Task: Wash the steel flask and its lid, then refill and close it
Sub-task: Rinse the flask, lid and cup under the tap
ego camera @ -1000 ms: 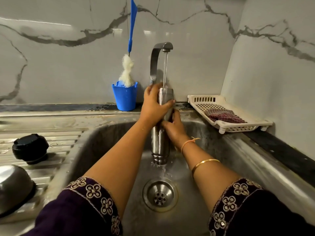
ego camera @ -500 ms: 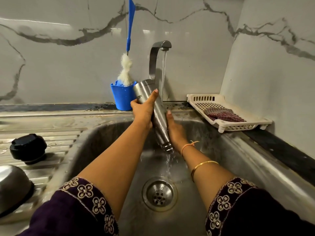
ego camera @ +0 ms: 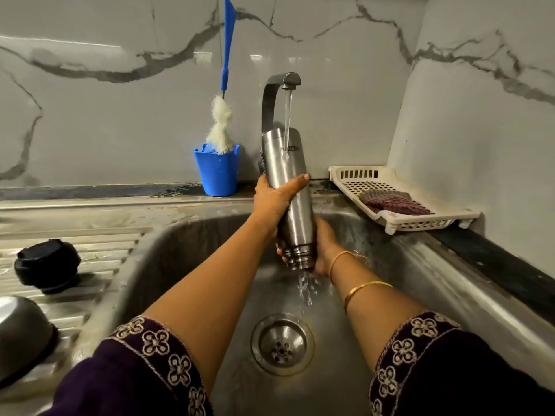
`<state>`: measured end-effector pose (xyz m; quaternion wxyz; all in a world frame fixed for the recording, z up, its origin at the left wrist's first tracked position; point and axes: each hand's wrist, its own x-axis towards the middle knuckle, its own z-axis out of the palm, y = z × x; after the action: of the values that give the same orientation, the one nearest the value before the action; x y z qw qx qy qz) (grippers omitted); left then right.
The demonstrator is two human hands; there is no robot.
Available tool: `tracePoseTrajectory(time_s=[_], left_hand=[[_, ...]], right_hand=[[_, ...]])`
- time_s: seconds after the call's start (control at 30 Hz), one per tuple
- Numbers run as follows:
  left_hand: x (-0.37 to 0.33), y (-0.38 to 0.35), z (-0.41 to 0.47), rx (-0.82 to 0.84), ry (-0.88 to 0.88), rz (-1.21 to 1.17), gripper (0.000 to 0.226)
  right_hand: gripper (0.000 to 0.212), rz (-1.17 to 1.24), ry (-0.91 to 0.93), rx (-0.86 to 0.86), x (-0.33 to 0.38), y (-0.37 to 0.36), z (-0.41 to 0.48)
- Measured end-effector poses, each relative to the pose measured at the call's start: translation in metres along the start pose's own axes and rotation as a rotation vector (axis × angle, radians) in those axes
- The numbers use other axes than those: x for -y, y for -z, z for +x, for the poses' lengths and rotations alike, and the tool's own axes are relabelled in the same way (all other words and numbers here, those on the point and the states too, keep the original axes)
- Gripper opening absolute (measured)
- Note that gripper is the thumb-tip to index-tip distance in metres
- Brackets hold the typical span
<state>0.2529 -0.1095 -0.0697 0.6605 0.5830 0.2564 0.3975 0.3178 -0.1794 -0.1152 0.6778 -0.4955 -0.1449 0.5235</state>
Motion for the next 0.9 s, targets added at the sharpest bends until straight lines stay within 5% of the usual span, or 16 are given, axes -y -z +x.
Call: tracePoseTrajectory(time_s=[0.1,0.23,0.43,0.5,0.67,0.77,0.9], left_hand=[[0.001,-0.006,0.0,-0.133,-0.153,0.068,0.084],[-0.002,-0.001,0.003,-0.261,-0.074,-0.035,0.094],[-0.001,0.013,0.003,-0.082,-0.004,-0.155,0.069],[-0.002,0.012,0.003,-0.134,-0.054,-0.12,0.069],[-0.004,0.006,0.005,-0.454,-0.192,-0.032,0.084],[-0.012,0.005,0.007,-0.53,-0.153,-0.127,0.088],[-0.016,0.008,0.006,-0.647,-0.069,-0.288,0.091]], right_hand=[[0.048,-0.106,0.0,-0.148,-0.002,0.0,0.004],[0.059,-0.108,-0.101,-0.073,0.001,-0.005,-0.002],[0.071,-0.049,-0.345,0.05,0.003,-0.002,-0.006],[0.064,-0.025,-0.358,0.055,0.003,-0.006,-0.006],[0.044,-0.005,0.054,-0.15,-0.003,-0.02,0.01],[0.042,0.018,0.242,-0.107,-0.003,-0.021,0.011],[0.04,0.014,0.213,-0.082,0.003,-0.018,0.004]])
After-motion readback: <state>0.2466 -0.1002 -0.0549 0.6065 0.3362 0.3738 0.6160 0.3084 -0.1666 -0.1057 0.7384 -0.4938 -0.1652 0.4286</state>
